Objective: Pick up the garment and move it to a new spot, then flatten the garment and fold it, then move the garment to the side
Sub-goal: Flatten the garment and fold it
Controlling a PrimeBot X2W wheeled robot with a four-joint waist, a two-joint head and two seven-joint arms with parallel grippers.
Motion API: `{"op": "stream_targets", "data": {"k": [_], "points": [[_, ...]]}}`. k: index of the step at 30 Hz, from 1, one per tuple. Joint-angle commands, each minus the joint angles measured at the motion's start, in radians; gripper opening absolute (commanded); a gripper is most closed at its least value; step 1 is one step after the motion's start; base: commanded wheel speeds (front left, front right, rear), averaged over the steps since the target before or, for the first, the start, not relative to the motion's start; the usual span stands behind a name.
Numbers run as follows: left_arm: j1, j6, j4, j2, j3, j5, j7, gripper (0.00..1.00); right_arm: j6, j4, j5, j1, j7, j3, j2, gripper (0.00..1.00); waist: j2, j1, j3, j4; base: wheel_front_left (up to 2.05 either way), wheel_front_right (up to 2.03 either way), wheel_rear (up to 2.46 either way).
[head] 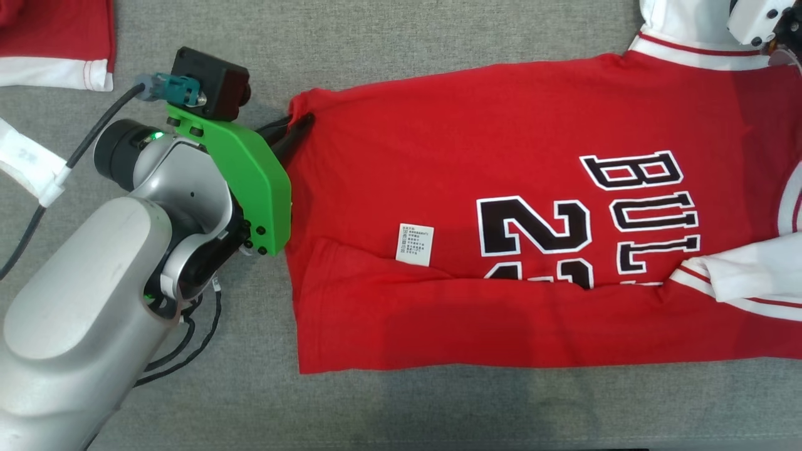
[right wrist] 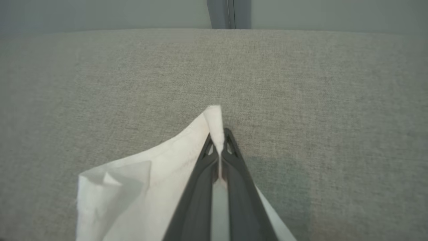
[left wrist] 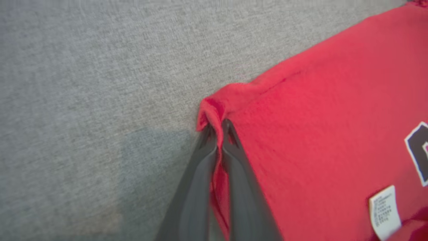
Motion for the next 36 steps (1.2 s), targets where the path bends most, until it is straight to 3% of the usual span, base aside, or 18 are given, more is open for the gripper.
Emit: {"op": "stream_targets", "data": {"k": [1, 11, 16, 23, 31, 36], "points": [[0.022, 0.002, 0.013, -0.011, -0.007, 0.005, -0.007, 0.0, 0.0, -0.016, 0.02, -0.006, -0.021, 0.01, -0.01, 0.0, 0.0, 0.0, -0.013, -0.014, 0.0, 0.0, 0.0], [0.106, 0.031, -0.085, 0.066, 0.047, 0.013, -0.1, 0.0, 0.0, -0.156, 0.17, 0.101, -0.136, 0.096, -0.106, 0.0, 0.0, 0.0, -0.111, -0.076, 0.0, 0.0, 0.0], [0.205, 0.063, -0.168, 0.103, 0.052, 0.005, -0.135, 0.0, 0.0, -0.286, 0.254, 0.253, -0.21, 0.116, -0.178, 0.0, 0.0, 0.0, -0.171, -0.093, 0.0, 0.0, 0.0], [0.352, 0.109, -0.264, 0.152, 0.059, -0.011, -0.179, 0.0, 0.0, -0.448, 0.331, 0.526, -0.298, 0.059, -0.263, 0.0, 0.0, 0.0, -0.234, -0.125, 0.0, 0.0, 0.0], [0.487, 0.143, -0.288, 0.192, 0.081, -0.031, -0.246, 0.0, 0.0, -0.582, 0.356, 0.821, -0.347, -0.057, -0.254, 0.0, 0.0, 0.0, -0.256, -0.16, 0.0, 0.0, 0.0], [0.548, 0.148, -0.266, 0.174, 0.092, -0.047, -0.313, 0.0, 0.0, -0.632, 0.361, 0.956, -0.35, -0.103, -0.207, 0.0, 0.0, 0.0, -0.262, -0.178, 0.0, 0.0, 0.0]]}}
